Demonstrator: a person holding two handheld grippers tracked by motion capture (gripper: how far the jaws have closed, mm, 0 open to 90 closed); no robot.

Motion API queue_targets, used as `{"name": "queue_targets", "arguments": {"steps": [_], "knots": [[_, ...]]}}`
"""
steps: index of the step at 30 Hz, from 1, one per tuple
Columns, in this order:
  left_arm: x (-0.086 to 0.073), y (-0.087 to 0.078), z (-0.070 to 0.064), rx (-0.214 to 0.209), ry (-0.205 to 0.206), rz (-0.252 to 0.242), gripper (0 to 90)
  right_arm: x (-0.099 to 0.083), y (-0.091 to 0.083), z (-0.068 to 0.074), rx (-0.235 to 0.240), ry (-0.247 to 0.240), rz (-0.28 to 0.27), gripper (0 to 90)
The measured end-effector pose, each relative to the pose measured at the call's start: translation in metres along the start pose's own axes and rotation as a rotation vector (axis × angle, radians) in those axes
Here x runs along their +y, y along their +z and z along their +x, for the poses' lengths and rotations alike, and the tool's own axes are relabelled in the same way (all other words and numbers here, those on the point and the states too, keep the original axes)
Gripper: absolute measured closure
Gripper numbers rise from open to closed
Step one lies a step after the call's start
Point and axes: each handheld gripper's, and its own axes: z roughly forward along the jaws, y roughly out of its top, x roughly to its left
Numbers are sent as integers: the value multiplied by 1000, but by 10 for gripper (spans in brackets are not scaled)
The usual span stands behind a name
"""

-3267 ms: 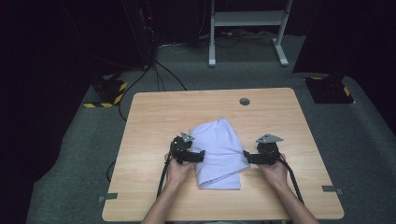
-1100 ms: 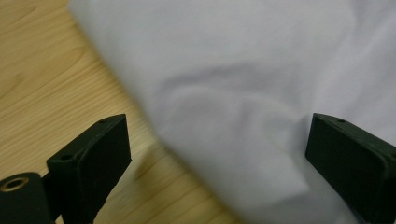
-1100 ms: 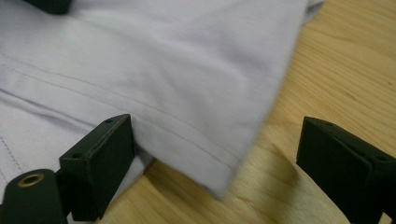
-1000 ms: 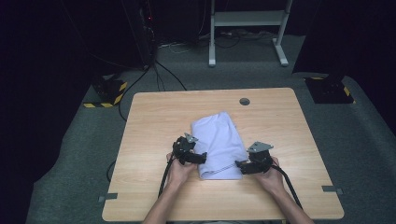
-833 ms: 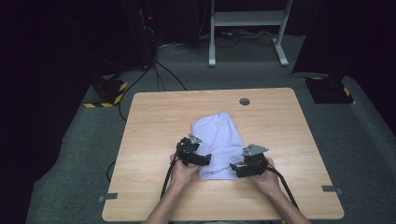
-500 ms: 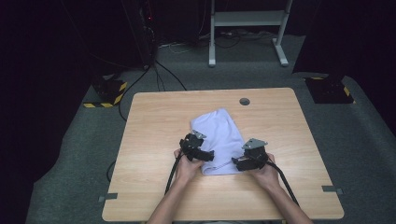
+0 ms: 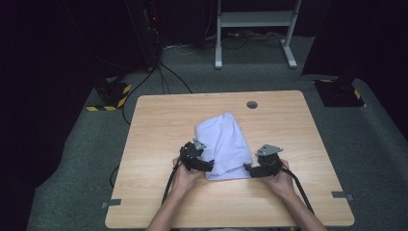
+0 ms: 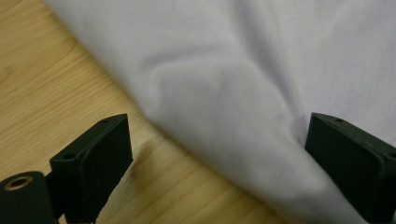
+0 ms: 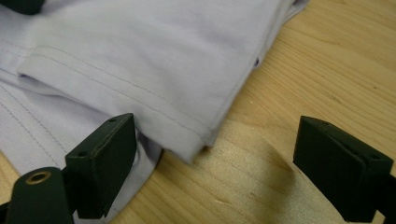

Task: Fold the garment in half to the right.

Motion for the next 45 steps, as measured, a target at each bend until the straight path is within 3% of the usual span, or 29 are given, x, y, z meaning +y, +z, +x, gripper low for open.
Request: {"name": "queue_targets", "arguments": {"steps": [5,6,8,12,15,18,20,22,24,27,30,33,36,38,40,43,45], "knots": [[-3,-1,6,-81,-77,-29,68,4,1,7,-9,-32,-8,129],[-2,0,4,-79,-73,-30,64,4,3,9,-3,-31,-7,126],[1,5,-1,-36,-34,4,63,5,4,8,5,-19,-2,125],[0,3,4,-29,-21,13,63,2,1,0,-5,-1,8,128],[-3,0,10,-46,-48,5,66,0,-3,-3,-17,3,16,128],[2,0,5,-85,-74,-33,67,3,-4,5,-17,-24,-17,132],[8,3,-2,-67,-42,-30,63,7,-2,11,7,-35,-27,133],[14,11,-6,-21,-9,18,63,8,5,15,-1,-62,-1,136],[17,17,-2,-27,-32,23,43,9,7,11,5,-30,4,135],[24,24,3,-27,-56,18,44,11,10,5,-24,-4,6,136],[31,29,6,-26,-47,27,44,15,16,-1,-48,18,5,136],[28,25,8,-42,-30,34,58,14,16,-4,-41,36,4,139],[13,13,13,-54,-12,22,76,8,9,-8,-62,32,3,141],[5,5,20,-64,-32,16,81,6,7,-13,-55,58,10,141],[3,3,23,-68,-47,16,83,7,7,-10,-65,36,12,144],[4,2,19,-72,-55,-20,79,11,8,2,-53,-11,-2,149],[6,5,13,-43,-19,-11,77,11,10,5,-41,-9,-8,148]]}}
